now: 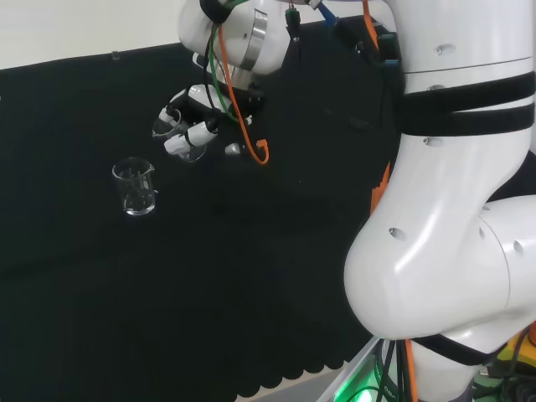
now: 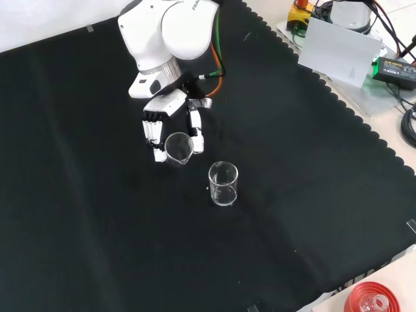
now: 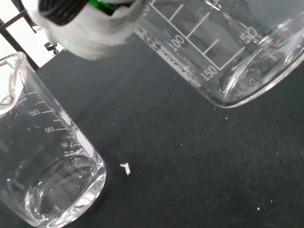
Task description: Place the beaker back on the table.
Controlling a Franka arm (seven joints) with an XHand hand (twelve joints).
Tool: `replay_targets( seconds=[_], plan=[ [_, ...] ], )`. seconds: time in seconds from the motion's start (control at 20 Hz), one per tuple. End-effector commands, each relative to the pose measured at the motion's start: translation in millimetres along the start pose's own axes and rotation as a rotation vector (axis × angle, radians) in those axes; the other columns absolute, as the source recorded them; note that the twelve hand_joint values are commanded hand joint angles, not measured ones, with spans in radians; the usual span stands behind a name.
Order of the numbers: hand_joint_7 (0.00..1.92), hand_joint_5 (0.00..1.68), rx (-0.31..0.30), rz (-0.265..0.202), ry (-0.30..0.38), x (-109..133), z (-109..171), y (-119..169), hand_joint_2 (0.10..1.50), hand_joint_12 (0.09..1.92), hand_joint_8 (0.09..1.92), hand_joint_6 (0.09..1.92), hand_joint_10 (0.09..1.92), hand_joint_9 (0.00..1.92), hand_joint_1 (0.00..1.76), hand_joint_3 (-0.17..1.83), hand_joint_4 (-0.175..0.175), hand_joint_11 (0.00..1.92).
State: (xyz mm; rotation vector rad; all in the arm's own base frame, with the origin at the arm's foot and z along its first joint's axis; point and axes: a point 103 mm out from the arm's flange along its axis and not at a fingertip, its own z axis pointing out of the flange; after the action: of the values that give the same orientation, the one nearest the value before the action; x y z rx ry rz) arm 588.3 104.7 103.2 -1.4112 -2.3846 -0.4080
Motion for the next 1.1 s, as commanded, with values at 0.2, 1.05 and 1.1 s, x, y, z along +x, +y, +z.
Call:
replay_targets(
  seconds=[0.2,1.05,1.1],
  plan=[
    [1.56,1.44,-0.014,0.011,0.114,-7,17,-1,1.02,0.78,0.09,0.2,0.09,1.48,1.32,-0.17,-0.175,1.21],
    [1.55,1.44,-0.104,0.025,0.198,-11,35,-4,1.02,0.79,0.09,0.2,0.09,1.48,1.32,-0.17,-0.175,1.2],
    [1.55,1.44,-0.105,0.026,0.195,-12,35,-4,1.02,0.79,0.09,0.2,0.09,1.48,1.32,-0.17,-0.175,1.2]
  ],
)
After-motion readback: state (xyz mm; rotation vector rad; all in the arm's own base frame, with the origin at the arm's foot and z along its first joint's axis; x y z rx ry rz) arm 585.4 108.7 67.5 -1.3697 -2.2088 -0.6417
